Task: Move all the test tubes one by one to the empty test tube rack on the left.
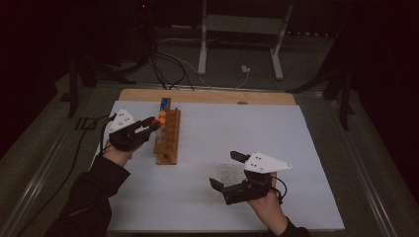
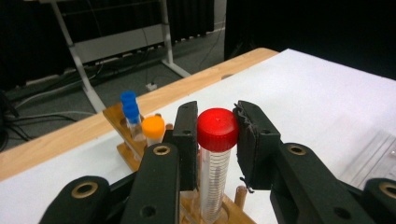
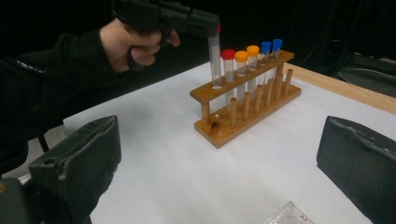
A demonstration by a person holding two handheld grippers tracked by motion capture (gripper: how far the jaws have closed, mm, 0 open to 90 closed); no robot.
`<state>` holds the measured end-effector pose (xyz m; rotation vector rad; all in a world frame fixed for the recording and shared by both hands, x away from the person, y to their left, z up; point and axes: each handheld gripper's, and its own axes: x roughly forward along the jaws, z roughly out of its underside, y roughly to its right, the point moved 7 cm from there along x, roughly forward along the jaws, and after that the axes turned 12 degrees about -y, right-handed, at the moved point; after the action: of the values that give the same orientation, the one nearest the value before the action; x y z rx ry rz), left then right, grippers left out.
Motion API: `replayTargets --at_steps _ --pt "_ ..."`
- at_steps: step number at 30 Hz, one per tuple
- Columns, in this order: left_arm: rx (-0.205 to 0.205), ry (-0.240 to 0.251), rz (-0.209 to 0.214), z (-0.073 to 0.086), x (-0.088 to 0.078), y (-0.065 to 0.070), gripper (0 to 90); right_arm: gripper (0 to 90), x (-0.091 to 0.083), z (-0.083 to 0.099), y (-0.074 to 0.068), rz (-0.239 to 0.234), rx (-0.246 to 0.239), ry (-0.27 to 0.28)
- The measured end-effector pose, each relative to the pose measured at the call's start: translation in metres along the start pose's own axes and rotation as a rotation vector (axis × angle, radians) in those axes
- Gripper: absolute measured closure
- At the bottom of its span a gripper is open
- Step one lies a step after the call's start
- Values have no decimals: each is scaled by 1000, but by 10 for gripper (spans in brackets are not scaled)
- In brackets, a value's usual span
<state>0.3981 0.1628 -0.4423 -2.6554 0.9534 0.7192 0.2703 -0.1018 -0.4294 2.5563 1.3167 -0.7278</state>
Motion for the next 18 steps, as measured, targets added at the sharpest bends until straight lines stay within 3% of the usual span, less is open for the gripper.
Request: replayTargets --at_steps 7,16,18 --pt "-18 -30 15 17 12 2 720 0 0 0 0 1 1 1" --pt "1 -89 11 30 24 6 719 0 0 1 1 0 -1 -3" --pt "-2 -84 14 31 24 6 719 0 0 1 1 1 -3 -3"
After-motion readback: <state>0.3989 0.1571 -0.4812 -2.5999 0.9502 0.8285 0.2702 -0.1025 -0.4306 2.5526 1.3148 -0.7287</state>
